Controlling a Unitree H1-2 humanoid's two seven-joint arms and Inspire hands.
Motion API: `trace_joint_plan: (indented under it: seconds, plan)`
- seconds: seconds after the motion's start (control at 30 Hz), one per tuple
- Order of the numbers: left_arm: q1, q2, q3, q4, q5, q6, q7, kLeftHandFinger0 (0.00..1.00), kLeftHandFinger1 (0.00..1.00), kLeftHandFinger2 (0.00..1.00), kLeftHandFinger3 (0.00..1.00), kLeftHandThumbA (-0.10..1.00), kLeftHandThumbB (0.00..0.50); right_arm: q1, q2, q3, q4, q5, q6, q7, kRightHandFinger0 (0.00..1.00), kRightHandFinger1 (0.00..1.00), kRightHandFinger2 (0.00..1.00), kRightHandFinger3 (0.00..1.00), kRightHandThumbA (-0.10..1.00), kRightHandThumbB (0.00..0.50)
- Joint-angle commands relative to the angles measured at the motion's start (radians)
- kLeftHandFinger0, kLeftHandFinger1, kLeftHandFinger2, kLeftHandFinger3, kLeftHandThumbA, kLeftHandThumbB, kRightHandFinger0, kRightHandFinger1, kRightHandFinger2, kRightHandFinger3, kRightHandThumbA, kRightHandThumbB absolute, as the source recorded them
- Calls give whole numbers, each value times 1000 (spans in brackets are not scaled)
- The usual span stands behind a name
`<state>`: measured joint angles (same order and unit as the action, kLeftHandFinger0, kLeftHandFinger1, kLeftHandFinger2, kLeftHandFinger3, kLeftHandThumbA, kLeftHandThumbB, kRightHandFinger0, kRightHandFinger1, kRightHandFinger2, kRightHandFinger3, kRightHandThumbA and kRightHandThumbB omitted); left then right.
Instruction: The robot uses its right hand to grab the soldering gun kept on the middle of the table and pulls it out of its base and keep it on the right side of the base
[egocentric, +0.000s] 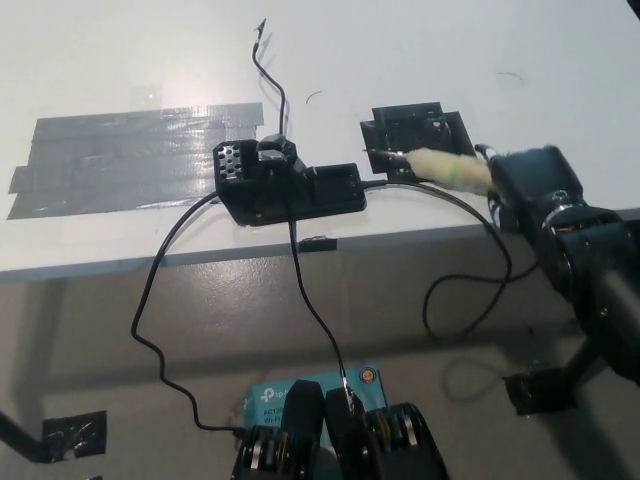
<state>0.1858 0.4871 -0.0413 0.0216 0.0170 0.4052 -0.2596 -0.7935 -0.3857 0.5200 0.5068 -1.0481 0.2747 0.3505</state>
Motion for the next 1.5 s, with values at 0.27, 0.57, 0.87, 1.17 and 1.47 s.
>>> trace_joint_plan:
  seconds: [0.27,0.57,0.87,1.17,1.47]
  plan:
    - [15,21,11,-17,12,-20,-4,850,759,1000,1000,717,133,-95,-90,-1,-38,50,106,417,1000,1000,1000,1000,882,498]
    - [16,25,5,-22,22,-18,-7,898,792,1000,1000,740,126,-108,-93,-40,-144,83,113,461,1000,1000,1000,1000,941,500]
    - [24,27,12,-20,13,-14,-14,888,777,1000,1000,731,144,-84,-156,-124,-335,152,113,511,1000,1000,1000,1000,946,500]
    - [23,30,13,-2,8,-29,-21,847,762,997,1000,736,177,48,-249,-360,-677,309,158,504,1000,1000,1000,1000,879,500]
    - [11,31,8,29,8,-36,-26,865,755,993,1000,738,165,454,-152,-1031,-1084,477,195,503,1000,1000,1000,1000,559,209]
